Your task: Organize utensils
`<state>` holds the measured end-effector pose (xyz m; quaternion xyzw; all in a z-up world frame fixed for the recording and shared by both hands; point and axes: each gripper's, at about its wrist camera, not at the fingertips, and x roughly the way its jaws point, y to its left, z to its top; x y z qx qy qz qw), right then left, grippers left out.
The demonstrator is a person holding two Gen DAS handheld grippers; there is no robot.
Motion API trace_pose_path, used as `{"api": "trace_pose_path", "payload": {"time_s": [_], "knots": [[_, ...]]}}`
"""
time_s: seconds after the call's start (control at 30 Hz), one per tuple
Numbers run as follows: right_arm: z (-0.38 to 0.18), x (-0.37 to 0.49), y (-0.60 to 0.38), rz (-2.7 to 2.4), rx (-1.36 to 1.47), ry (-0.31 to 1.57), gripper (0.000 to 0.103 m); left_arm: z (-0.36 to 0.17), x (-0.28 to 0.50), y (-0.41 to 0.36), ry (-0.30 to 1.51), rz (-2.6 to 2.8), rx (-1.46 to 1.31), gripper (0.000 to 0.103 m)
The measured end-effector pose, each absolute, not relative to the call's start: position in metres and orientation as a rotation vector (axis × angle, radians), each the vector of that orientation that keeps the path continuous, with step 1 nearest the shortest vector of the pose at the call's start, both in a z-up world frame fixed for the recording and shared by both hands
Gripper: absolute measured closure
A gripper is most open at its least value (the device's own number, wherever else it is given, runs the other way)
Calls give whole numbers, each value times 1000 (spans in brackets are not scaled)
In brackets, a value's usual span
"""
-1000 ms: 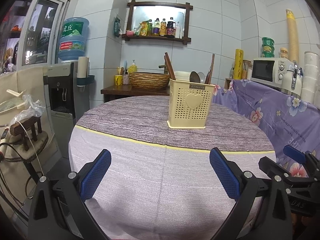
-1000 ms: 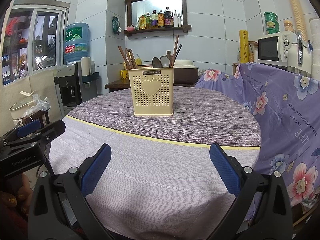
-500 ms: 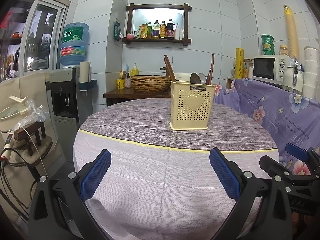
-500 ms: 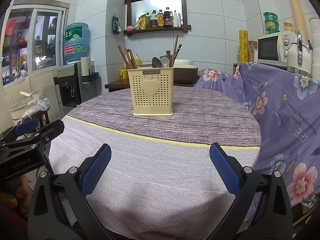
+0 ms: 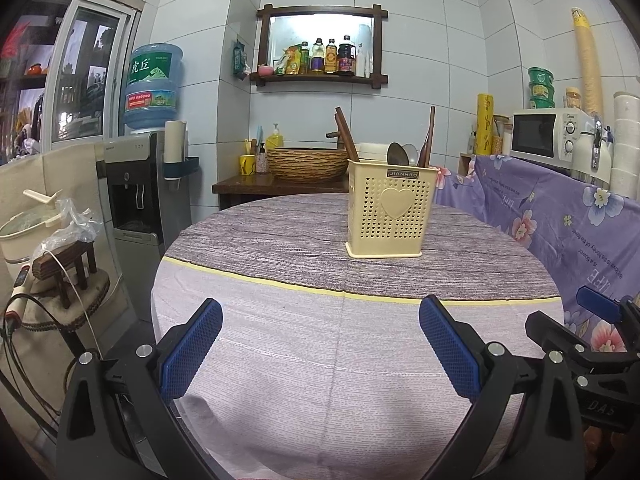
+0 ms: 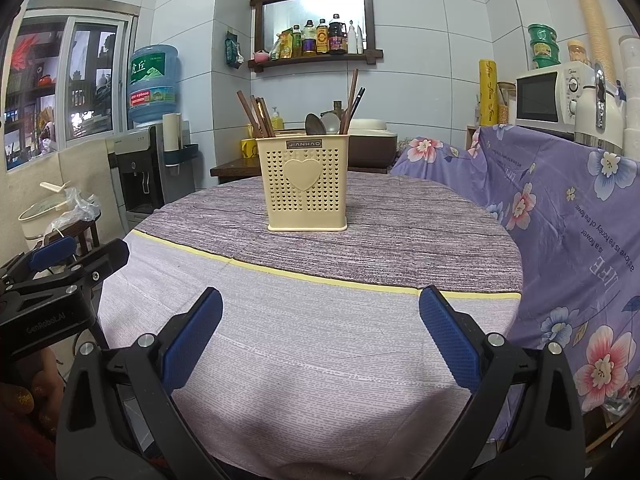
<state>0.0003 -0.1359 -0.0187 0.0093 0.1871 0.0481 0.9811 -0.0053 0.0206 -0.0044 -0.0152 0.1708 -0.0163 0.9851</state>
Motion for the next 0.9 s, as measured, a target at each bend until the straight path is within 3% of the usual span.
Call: {"api": "trace_pose_path", "payload": {"time_s": [0.9], "knots": [[-18, 0, -136, 96, 20, 376, 6, -4, -6, 22, 346, -25, -31, 5]]}}
